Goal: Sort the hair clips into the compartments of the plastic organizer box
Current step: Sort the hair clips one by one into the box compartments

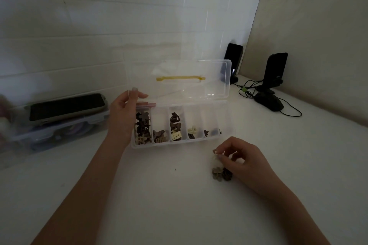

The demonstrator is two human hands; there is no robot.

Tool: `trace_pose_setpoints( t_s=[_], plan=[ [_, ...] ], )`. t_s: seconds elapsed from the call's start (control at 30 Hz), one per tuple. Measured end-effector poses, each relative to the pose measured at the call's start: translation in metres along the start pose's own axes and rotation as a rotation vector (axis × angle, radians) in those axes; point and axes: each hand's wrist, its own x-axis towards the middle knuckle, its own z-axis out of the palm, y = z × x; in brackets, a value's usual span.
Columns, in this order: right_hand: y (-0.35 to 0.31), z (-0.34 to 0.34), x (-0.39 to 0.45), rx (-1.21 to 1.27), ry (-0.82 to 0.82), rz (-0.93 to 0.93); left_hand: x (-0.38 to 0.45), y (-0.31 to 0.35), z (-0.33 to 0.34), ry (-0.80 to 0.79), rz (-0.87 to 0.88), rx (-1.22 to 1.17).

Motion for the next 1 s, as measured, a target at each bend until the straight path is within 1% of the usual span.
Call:
trace_pose_setpoints(
  t_s=[0.1, 0.17, 0.27, 0.4, 0.6, 0.67, 0.77, 0.83, 0.9, 1.0],
  plan=[
    [-0.008, 0.001, 0.000, 0.142, 0.073, -0.088, -0.001, 0.001, 0.001, -0.023, -0.003, -0.014],
    [-0.012, 0.002, 0.002, 0.185, 0.142, -0.122, 0.001, 0.000, 0.000, -0.028, -0.006, -0.031],
    [-0.010, 0.007, 0.004, 0.131, 0.213, -0.136, 0.003, -0.003, -0.002, -0.032, -0.001, -0.047],
    [-0.005, 0.008, 0.004, 0.007, 0.267, -0.164, 0.005, -0.006, -0.002, -0.023, 0.004, -0.036],
    [-0.013, 0.011, 0.016, 0.033, 0.352, -0.177, 0.003, -0.003, 0.002, -0.021, 0.009, -0.062],
    [-0.014, 0.015, 0.019, 0.034, 0.350, -0.180, 0.002, -0.001, 0.002, -0.025, 0.003, -0.086],
    [-0.014, 0.019, 0.021, 0.026, 0.285, -0.180, 0.001, -0.001, 0.002, -0.023, -0.022, -0.105],
    [-0.013, 0.018, 0.024, -0.024, 0.262, -0.201, 0.001, 0.000, 0.002, -0.035, -0.052, -0.123],
    [-0.012, 0.016, 0.029, -0.070, 0.274, -0.205, 0.001, 0.000, 0.001, -0.051, -0.078, -0.128],
    [-0.013, 0.014, 0.039, -0.075, 0.286, -0.202, 0.000, 0.000, 0.001, -0.066, -0.128, -0.128]
  ],
)
